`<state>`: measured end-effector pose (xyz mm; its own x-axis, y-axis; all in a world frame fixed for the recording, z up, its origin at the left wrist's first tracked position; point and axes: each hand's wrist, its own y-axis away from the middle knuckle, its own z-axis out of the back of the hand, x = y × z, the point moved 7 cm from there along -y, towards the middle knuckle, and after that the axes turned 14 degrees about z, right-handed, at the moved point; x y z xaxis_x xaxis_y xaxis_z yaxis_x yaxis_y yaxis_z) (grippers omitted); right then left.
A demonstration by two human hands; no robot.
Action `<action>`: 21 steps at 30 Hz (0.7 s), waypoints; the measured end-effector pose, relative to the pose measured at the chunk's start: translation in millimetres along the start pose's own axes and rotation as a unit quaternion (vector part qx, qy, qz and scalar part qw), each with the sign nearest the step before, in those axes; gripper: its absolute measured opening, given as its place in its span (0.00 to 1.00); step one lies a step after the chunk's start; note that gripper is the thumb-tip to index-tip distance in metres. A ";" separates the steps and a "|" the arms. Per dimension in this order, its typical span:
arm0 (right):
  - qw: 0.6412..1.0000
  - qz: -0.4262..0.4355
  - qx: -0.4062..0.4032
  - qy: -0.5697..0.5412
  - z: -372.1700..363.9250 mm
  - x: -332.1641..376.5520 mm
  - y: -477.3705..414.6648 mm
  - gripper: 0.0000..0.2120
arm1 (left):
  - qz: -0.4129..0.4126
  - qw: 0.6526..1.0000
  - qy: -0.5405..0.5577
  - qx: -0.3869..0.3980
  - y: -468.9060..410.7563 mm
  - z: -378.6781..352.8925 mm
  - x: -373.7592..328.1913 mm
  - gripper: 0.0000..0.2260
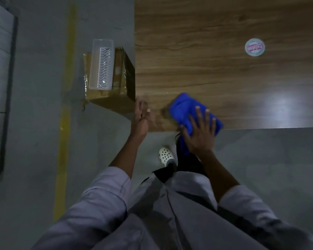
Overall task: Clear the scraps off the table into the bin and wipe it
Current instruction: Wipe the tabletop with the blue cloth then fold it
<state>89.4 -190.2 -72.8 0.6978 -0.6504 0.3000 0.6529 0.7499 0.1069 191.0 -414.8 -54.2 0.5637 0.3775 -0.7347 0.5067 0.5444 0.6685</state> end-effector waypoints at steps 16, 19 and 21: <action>0.996 0.080 0.043 -0.021 -15.7 49.2 -38.7 0.32 | -0.040 0.963 -0.249 -0.091 1.3 -10.4 1.2 0.26; 0.999 0.003 0.026 -0.032 4.9 -16.5 -29.0 0.32 | -0.093 0.921 -0.360 -0.117 -1.6 -27.9 -6.1 0.28; 0.996 -0.063 0.039 -0.044 18.7 -61.0 -44.1 0.33 | -0.112 0.912 -0.382 -0.099 -8.1 -39.3 -15.4 0.29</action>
<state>12.4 -181.3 -78.1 0.5815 -0.7291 0.3611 0.7059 0.6728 0.2217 152.6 -395.6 -52.9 0.7888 -0.3501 -0.5051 0.5795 0.6974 0.4216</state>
